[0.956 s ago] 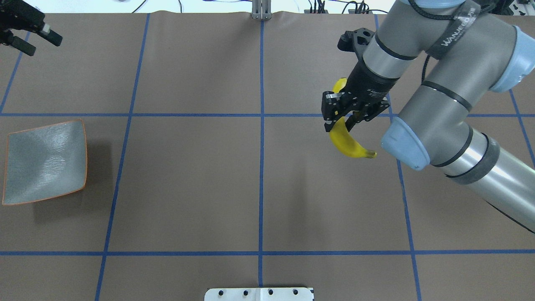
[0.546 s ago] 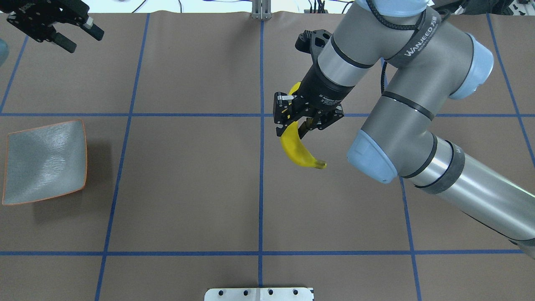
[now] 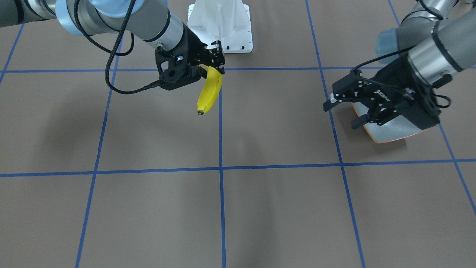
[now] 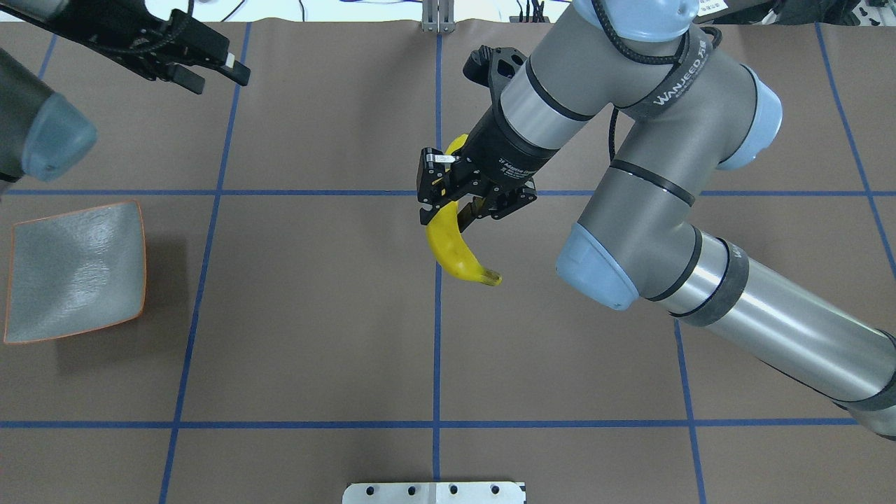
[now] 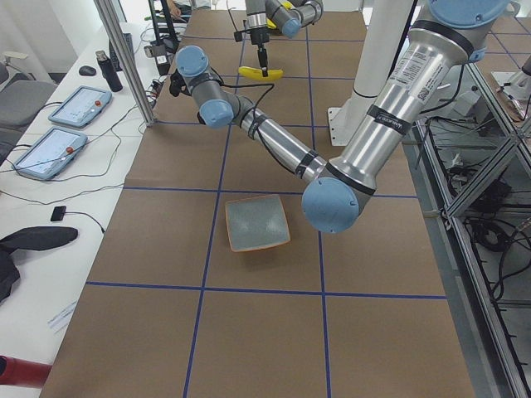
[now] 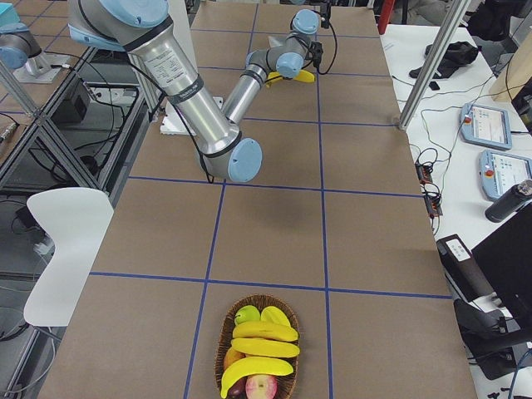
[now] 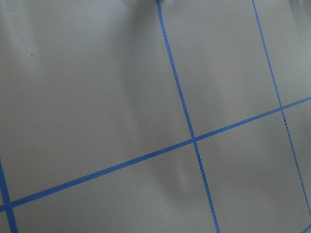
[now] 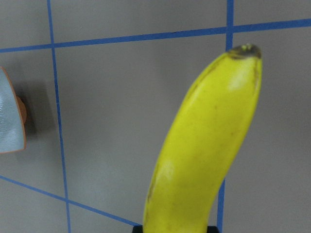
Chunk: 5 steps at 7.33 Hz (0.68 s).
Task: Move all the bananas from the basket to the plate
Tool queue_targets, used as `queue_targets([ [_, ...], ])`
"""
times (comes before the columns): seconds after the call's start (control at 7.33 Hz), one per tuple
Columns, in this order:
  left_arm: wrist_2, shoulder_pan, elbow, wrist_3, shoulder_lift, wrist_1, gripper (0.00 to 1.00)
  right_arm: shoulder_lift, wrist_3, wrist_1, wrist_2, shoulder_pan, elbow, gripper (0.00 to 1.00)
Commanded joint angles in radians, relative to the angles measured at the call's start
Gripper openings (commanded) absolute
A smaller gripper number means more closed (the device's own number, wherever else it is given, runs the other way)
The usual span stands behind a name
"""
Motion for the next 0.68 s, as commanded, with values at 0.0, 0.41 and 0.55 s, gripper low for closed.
queue_targets([
  [0.0,0.079,0.098,0.029,-0.427,-0.034,-0.229,0.99,0.002,0.099,0.108,-0.001,-0.001,-0.004,0.0],
  [0.41,0.086,0.14,0.031,-0.785,-0.061,-0.411,0.99,0.003,0.156,0.188,0.002,0.001,-0.007,0.0],
  [0.55,0.087,0.146,0.032,-0.842,-0.064,-0.474,0.98,-0.004,0.239,0.29,0.002,0.0,-0.013,0.0],
])
